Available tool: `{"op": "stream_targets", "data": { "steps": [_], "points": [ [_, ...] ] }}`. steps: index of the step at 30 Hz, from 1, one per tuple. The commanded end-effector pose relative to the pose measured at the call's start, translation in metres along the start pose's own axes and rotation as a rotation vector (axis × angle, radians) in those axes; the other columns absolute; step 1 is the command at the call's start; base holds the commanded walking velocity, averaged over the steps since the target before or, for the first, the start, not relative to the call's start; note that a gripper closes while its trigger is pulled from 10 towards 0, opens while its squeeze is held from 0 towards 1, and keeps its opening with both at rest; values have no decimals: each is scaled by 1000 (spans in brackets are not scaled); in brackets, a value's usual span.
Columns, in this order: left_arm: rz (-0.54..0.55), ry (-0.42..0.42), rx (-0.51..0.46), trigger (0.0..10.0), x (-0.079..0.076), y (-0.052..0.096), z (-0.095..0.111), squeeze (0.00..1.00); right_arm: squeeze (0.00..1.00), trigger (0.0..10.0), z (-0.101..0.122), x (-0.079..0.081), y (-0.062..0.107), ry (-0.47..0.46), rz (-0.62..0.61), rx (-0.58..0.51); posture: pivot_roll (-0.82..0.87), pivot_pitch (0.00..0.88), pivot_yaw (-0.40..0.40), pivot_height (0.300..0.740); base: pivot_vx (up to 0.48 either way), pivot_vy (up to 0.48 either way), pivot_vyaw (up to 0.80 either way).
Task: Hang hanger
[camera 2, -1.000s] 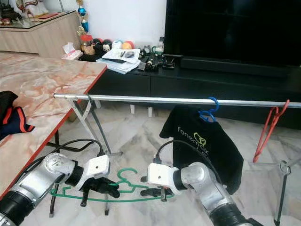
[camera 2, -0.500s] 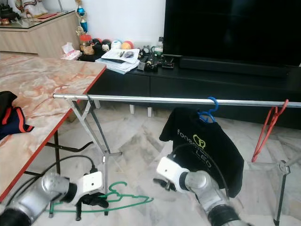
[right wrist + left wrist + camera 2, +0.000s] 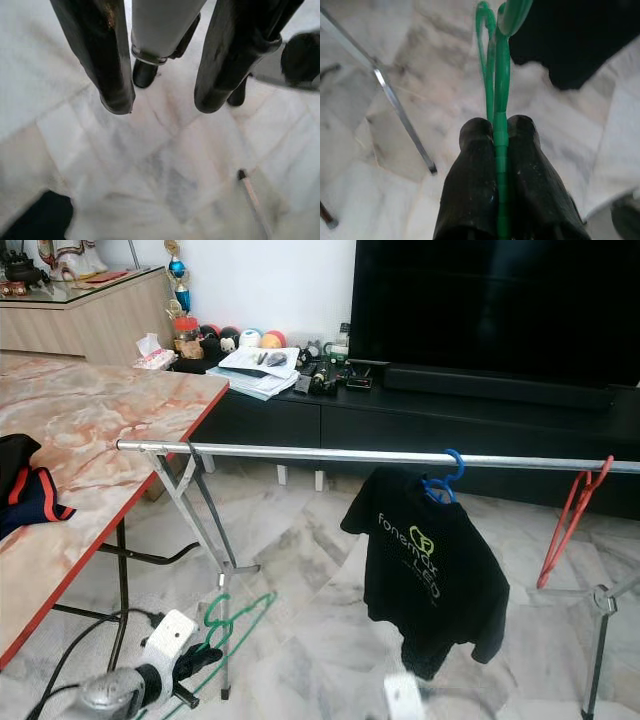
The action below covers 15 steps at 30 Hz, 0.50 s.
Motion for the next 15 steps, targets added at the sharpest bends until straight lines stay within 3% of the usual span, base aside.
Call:
{"op": "stream_targets", "data": {
  "steps": [1, 3, 15],
  "points": [
    [32, -4, -29, 10000, 1, 2, 4, 0, 0, 10000, -3, -5, 1, -51, -40, -7, 118, 0, -4, 740, 0, 0, 0],
    [35, 9, -37, 10000, -1, 2, 4, 0, 0, 10000, -8, -7, 2, -68, -52, 2, 116, 0, -1, 740, 0, 0, 0],
    [35, 3, -66, 10000, -10, -7, 16, 0, 0, 10000, -16, -24, 5, -47, -95, 32, 100, 0, 11, 740, 0, -471, 0]
  ]
}}
Point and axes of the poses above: a point about 5 cm out from each wrist's last joint towards the gripper, its own y axis pointing back from the gripper into the wrist, its own z axis along the axis of the wrist's last joint, x = y × z, the point moved 2 cm from there along -y, pointing out of the wrist towards the gripper, and after that the axes turned 3 degrees about -y, right-handed, at the moved point
